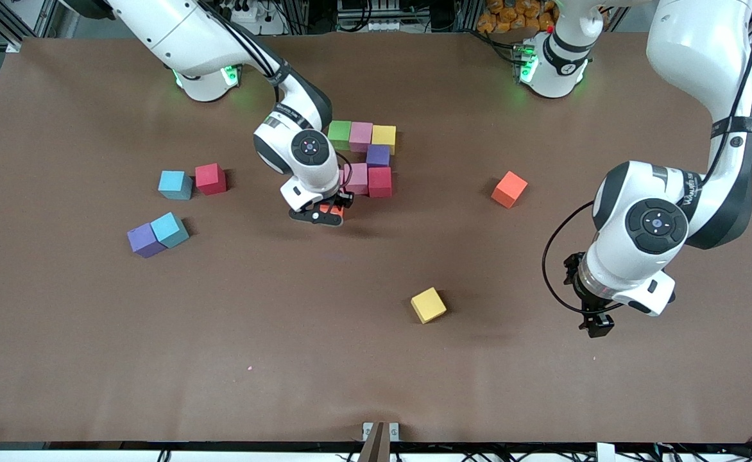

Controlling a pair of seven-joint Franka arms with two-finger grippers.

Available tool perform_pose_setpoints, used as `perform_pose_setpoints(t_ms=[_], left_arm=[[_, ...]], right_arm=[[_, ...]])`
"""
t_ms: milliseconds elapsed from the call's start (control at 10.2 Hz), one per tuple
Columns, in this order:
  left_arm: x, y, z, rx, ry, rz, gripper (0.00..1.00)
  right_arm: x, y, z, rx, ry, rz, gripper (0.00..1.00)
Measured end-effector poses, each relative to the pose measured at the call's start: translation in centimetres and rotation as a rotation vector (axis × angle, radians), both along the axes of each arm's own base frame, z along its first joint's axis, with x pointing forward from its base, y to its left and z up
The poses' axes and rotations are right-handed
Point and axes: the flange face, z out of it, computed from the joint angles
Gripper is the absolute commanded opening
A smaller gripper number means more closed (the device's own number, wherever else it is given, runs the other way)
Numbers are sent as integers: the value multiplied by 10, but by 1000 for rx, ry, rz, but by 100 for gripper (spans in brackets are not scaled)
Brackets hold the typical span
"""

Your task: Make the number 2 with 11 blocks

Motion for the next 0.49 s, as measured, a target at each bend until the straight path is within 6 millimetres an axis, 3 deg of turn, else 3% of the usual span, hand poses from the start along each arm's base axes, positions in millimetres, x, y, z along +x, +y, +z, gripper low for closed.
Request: perform_pose_setpoints(t_ms=[197, 492], left_arm=[[1, -2, -8, -5, -3, -8, 100], [4, -12, -58, 13, 31, -102, 100]], right_arm=[[-2, 2, 0, -2, 0, -5, 26], [-6, 6, -1, -13, -4, 4, 26]])
